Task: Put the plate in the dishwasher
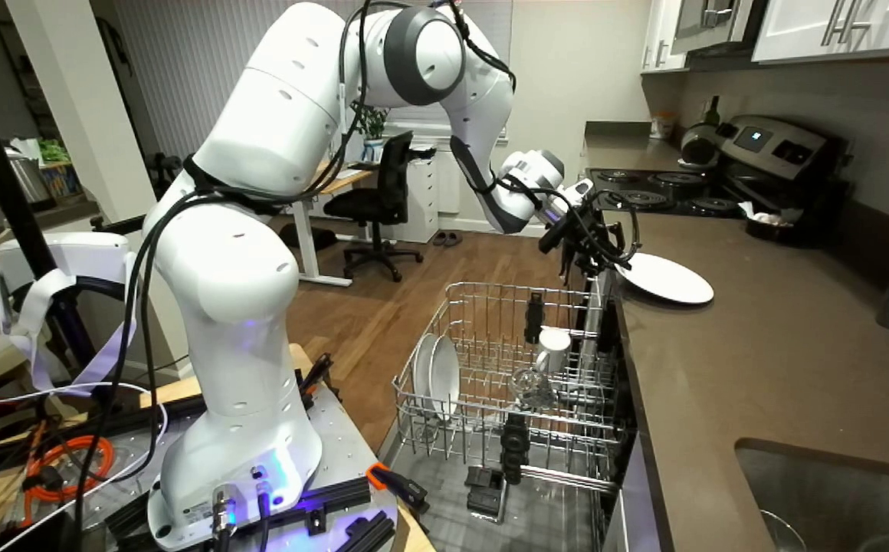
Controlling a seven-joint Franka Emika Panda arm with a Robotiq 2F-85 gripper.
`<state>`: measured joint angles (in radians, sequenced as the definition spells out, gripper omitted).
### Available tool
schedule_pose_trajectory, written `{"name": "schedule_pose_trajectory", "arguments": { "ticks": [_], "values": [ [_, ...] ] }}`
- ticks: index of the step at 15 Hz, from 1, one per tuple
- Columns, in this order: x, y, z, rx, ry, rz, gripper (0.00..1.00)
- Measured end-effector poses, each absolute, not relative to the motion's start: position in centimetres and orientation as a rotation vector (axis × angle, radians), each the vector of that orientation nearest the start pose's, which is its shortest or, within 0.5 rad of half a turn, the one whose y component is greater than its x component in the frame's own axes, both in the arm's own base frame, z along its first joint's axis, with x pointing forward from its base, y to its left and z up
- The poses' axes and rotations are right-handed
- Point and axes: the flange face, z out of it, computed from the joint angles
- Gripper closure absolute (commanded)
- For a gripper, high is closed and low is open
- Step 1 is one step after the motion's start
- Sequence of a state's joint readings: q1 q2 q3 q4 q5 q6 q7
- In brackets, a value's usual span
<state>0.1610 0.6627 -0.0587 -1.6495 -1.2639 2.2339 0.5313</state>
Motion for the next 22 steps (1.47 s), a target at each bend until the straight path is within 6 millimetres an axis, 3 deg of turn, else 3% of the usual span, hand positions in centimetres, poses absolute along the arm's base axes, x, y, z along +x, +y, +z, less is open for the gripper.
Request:
{"name": "schedule_pose_trajectory", "arguments": {
  "ticks": [5,11,17,22],
  "values": [
    [67.8,4.9,25.9,2.088,0.528,0.3,0.92],
    [64.1,6.5,26.5,2.015,0.522,0.347,0.92],
    [58.4,9.4,27.7,1.99,0.55,0.347,0.92],
    [52.4,12.0,29.3,2.002,0.612,0.353,0.92]
  ]
}}
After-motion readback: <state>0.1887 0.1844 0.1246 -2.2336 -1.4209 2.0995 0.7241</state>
